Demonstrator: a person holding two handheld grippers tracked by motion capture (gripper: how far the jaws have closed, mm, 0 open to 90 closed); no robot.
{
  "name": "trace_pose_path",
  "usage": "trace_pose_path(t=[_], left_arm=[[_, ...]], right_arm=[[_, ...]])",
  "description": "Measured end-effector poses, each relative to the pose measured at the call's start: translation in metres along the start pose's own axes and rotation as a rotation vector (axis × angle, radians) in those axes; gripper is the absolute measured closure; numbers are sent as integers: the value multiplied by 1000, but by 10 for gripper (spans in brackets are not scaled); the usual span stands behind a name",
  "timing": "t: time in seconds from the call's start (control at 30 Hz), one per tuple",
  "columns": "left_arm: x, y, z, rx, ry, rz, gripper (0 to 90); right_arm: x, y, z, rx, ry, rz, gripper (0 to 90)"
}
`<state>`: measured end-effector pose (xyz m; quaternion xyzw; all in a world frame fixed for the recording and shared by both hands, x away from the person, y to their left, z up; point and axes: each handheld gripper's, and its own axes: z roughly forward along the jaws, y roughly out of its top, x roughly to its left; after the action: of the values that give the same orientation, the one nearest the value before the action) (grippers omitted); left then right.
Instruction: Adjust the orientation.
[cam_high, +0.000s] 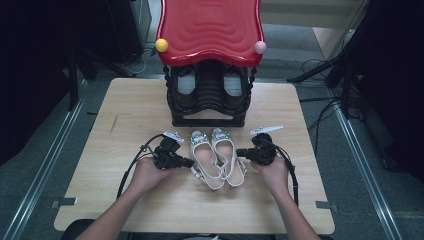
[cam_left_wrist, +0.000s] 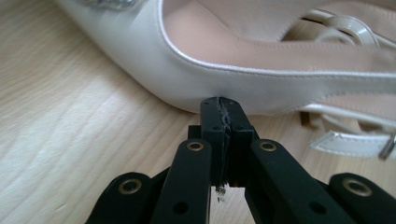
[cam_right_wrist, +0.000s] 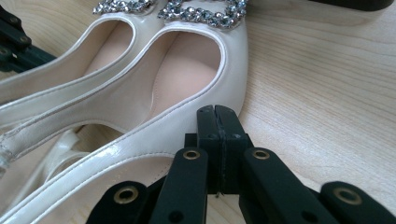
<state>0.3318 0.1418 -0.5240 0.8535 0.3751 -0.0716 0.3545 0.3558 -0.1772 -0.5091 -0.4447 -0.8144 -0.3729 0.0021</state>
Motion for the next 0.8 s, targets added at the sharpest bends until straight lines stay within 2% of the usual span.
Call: trace_pose_path(t=[0.1,0.27,0.47,0.67,0.8], left_arm=[[-4,2,2,5,17,4,890],[-6,1,3,0,21,-1,897],[-11,0,7,4,2,3,898],[-15,0,10,4,-17,24,899],[-13,0,6,2,-37,11,866]], right_arm=[[0,0,0,1,-2,-1,900],[-1,0,-1,6,-2,-4,900],[-2,1,0,7,-20,-9,900],[-5,2,-2,9,-48,-14,900],[-6,4,-4,3,-55,-17,885]])
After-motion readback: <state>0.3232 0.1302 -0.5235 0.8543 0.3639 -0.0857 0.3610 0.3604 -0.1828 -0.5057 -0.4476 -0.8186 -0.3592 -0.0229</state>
